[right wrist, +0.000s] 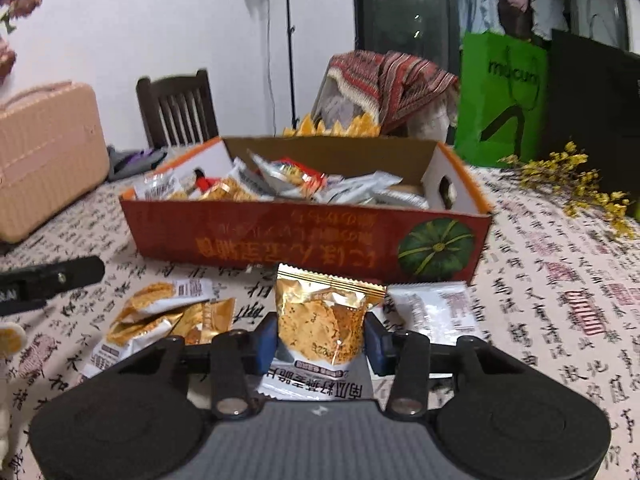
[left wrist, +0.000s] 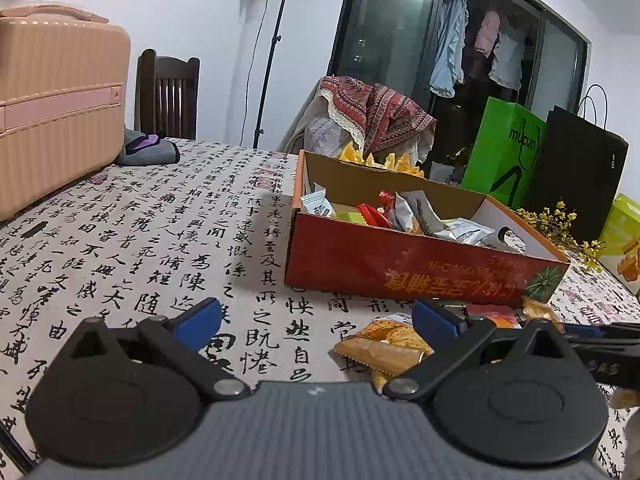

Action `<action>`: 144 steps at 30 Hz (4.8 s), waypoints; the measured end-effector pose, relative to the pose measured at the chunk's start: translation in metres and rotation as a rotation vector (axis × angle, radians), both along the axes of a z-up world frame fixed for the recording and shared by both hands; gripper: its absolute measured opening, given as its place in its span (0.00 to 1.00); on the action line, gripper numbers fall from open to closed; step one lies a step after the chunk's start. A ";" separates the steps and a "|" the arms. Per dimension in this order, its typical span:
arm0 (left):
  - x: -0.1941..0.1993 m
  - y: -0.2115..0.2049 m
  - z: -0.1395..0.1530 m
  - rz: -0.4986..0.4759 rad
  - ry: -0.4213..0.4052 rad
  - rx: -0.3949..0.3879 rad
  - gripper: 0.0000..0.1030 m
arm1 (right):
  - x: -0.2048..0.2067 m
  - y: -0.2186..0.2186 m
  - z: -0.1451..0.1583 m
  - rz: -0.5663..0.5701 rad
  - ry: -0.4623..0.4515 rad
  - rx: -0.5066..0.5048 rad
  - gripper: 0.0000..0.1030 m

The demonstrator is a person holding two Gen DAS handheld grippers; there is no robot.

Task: Organize snacks
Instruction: 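Grasp a gold-foil cookie packet with the right tool, then grasp a pumpkin-seed oat crisp packet with the left tool, then lower both held packets into the box and open both tools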

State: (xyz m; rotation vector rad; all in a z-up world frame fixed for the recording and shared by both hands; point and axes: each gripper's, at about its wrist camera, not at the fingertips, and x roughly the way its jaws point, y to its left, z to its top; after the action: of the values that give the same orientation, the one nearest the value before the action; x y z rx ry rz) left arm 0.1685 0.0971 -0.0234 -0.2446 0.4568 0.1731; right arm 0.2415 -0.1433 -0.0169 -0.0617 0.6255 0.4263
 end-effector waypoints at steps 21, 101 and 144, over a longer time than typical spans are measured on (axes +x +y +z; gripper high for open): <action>-0.005 -0.055 0.005 -0.257 0.126 0.122 1.00 | -0.032 -0.061 -0.001 -0.072 -0.019 0.085 0.42; 0.168 -0.042 0.044 0.015 -0.035 0.077 0.44 | 0.132 0.002 0.025 -0.104 -0.154 0.058 0.43; 0.122 -0.048 0.081 0.005 -0.137 0.068 1.00 | 0.104 -0.016 0.050 -0.100 -0.182 0.106 1.00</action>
State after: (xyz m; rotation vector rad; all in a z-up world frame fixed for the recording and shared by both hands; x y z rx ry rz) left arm 0.2909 0.0488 0.0575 -0.1897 0.3142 0.1749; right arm 0.3452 -0.1596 0.0336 0.0314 0.4237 0.3521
